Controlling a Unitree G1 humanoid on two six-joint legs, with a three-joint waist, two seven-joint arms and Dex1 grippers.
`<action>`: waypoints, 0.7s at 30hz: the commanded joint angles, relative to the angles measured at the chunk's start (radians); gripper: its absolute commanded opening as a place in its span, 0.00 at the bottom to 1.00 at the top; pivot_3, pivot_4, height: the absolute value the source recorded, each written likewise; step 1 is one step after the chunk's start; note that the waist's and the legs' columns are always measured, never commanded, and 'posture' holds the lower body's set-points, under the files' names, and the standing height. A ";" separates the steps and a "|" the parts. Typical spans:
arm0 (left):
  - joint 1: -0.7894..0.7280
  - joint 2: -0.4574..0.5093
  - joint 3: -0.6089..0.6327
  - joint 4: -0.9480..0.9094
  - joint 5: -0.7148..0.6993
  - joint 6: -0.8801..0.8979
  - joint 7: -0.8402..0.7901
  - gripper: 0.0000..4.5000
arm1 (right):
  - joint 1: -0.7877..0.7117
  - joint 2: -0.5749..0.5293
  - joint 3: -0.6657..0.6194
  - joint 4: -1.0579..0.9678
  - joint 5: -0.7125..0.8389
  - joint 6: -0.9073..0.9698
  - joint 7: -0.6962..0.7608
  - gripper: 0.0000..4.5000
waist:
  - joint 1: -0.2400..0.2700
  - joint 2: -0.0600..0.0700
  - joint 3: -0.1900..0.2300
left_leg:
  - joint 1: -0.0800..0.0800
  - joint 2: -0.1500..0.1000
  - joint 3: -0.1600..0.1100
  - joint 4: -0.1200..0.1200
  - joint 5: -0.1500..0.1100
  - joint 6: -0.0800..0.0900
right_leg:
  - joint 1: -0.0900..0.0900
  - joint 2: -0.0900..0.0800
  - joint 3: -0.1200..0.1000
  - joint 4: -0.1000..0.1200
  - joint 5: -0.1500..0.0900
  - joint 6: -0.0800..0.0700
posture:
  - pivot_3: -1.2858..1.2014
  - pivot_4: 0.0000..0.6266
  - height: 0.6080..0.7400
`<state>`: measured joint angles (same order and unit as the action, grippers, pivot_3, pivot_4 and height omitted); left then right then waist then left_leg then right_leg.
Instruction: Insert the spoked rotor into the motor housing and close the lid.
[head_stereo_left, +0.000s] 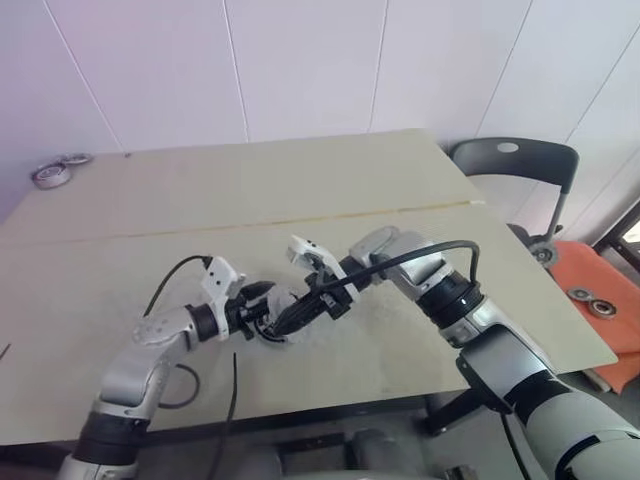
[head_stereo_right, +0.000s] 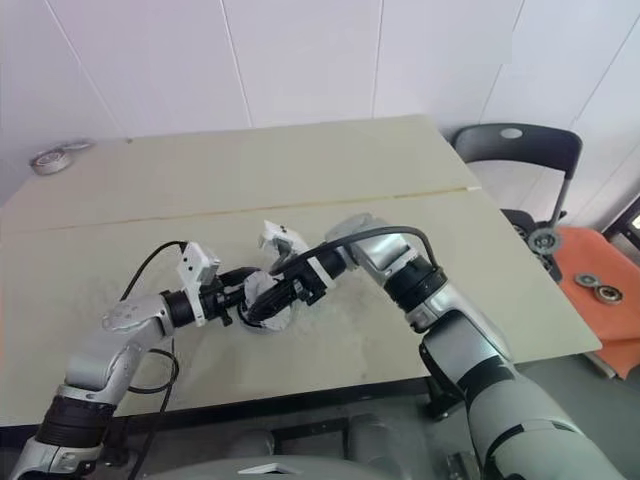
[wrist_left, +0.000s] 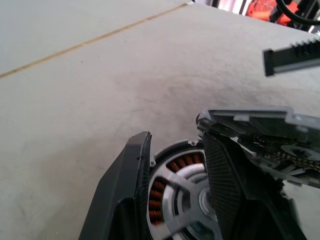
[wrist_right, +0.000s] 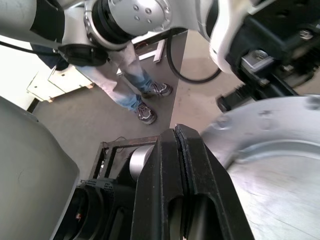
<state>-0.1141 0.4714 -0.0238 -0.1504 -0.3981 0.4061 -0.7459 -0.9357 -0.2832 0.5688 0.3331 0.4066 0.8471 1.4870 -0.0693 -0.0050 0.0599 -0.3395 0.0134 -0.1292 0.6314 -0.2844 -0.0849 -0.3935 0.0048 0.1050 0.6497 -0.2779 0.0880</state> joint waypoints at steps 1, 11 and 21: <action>-0.085 -0.048 0.025 0.023 0.028 -0.052 0.069 0.39 | -0.012 0.019 -0.045 -0.012 0.008 0.004 -0.017 0.00 | 0.000 0.000 0.000 | 0.000 0.000 0.000 0.000 0.000 0.000 | 0.000 0.000 0.000 0.000 0.000 0.000 | 0.52 0.00 1.00; -0.156 -0.163 -0.052 0.088 0.077 -0.078 0.088 0.39 | -0.002 0.021 -0.054 -0.006 -0.012 -0.008 -0.034 0.00 | 0.000 0.000 0.000 | -0.001 0.000 -0.001 -0.001 0.000 0.000 | -0.001 0.000 0.000 0.000 0.003 -0.003 | 0.52 0.00 1.00; -0.155 -0.197 -0.052 0.117 0.120 -0.102 0.109 0.39 | 0.004 0.027 -0.067 0.009 -0.031 -0.026 -0.046 0.00 | 0.000 -0.001 0.000 | 0.000 0.000 -0.001 0.000 0.000 0.000 | 0.000 0.000 0.000 0.000 0.001 0.000 | 0.52 0.00 1.00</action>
<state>-0.2484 0.2750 -0.0826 -0.0215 -0.2818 0.3319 -0.6402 -0.9144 -0.2655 0.5336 0.3420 0.3725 0.8363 1.4447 -0.0696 -0.0056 0.0595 -0.3397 0.0132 -0.1298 0.6316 -0.2843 -0.0849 -0.3933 0.0048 0.1047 0.6497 -0.2773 0.0884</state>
